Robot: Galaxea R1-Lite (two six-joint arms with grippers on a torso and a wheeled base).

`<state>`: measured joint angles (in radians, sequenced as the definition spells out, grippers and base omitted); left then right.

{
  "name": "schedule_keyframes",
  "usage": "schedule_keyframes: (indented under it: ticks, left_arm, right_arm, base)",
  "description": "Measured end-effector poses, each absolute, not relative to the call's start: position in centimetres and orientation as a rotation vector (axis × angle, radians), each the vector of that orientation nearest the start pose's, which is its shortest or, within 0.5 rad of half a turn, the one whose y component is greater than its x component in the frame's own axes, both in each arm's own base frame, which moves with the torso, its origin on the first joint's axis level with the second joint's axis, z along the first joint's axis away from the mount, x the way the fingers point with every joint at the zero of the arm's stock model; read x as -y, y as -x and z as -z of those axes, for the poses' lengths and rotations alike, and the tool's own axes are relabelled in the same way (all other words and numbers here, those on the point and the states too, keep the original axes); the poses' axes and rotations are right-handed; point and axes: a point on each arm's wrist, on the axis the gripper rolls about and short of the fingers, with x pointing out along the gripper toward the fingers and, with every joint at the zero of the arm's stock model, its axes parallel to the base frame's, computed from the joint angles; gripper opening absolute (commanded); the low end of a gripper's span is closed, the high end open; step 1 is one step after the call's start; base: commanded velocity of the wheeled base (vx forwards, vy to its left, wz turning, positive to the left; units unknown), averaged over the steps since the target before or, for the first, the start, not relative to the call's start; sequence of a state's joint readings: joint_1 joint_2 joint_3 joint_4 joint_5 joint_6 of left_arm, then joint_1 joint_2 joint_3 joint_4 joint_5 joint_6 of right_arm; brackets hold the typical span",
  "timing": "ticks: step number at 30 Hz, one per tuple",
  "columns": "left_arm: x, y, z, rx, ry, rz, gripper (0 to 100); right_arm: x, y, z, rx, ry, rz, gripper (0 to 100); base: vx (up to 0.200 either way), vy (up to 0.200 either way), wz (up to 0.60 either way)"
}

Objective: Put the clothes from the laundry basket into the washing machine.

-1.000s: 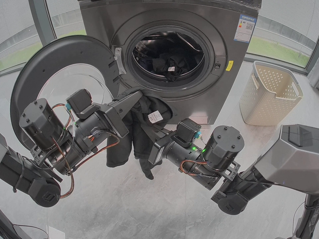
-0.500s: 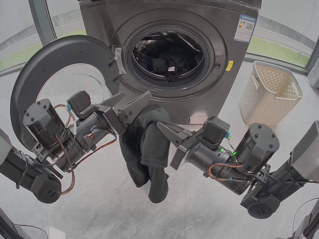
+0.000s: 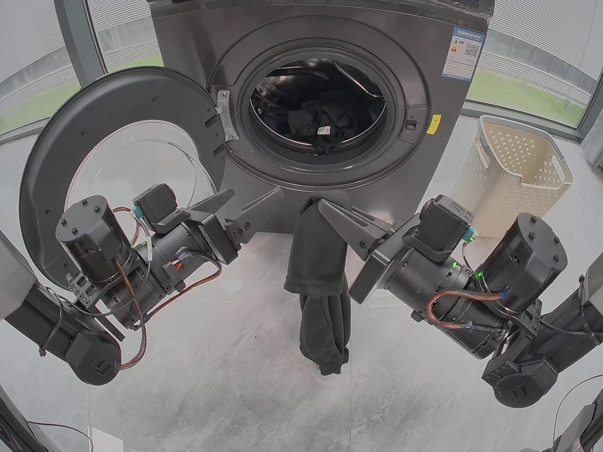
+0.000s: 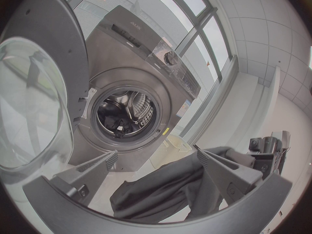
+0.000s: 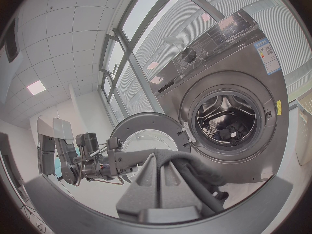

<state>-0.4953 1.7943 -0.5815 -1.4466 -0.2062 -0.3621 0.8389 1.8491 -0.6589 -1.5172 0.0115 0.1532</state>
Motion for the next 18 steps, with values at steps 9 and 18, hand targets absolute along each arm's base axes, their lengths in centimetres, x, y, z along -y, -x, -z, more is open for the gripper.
schedule_keyframes:
  ticks: [9,18]
  left_arm:
    - [14.4,-26.9,-15.5,0.031,0.358,0.702,100]
    - [14.6,-27.1,-14.2,0.038,0.35,0.713,100]
  right_arm:
    - [-22.6,-20.1,-19.1,0.244,-0.278,-0.872,0]
    - [-22.7,-20.2,-19.3,0.249,-0.286,-0.86,0]
  base:
    - [0.0,0.0,0.0]
    - [0.0,0.0,0.0]
